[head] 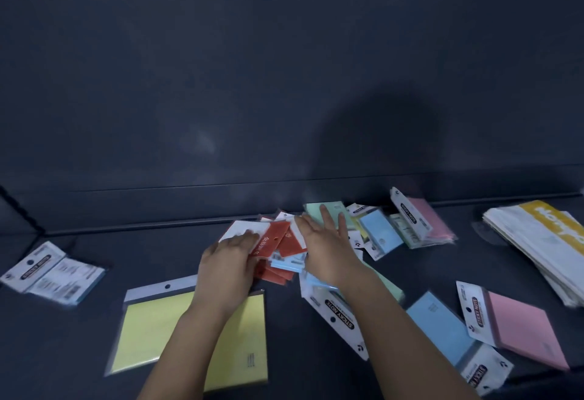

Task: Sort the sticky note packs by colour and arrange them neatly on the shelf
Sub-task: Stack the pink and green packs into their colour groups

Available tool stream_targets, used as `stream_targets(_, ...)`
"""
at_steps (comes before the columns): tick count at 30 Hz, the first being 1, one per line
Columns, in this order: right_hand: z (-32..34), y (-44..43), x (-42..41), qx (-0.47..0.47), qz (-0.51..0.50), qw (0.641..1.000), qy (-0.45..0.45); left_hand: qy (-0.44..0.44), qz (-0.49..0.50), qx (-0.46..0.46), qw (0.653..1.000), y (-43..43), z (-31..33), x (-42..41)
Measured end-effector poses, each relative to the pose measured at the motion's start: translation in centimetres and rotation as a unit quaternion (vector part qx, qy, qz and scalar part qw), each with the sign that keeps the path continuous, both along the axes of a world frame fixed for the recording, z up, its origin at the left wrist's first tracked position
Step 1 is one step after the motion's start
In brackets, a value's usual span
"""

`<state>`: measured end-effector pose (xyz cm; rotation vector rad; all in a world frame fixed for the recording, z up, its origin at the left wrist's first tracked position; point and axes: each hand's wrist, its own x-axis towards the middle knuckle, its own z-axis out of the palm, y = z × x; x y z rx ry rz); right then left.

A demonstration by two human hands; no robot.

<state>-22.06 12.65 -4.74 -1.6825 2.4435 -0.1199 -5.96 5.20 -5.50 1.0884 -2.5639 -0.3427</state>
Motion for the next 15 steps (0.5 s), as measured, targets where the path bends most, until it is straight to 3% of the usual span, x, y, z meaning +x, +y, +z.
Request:
stream_targets(5, 1.1, -2.1, -0.5, 0.094, 0.025, 0.994, -0.042, 0.099, 0.037, -0.064, 0.992, -0.3, 1.0, 1.4)
stream_targets(8, 1.8, -2.7, -0.6, 0.110, 0.034, 0.993, -0.035, 0.135, 0.106, -0.020, 0.985, -0.1, 1.9, 2.2)
stream_targets(11, 2.3, -2.5, -0.1, 0.060, 0.043, 0.997, -0.035, 0.243, 0.146, 0.044, 0.958, 0.1, 2.4, 2.5)
stream_targets(15, 2.9, -1.5, 0.6, -0.079, 0.060, 0.995, -0.019, 0.410, 0.198, 0.171, 0.873, 0.7, 3.6, 2.7)
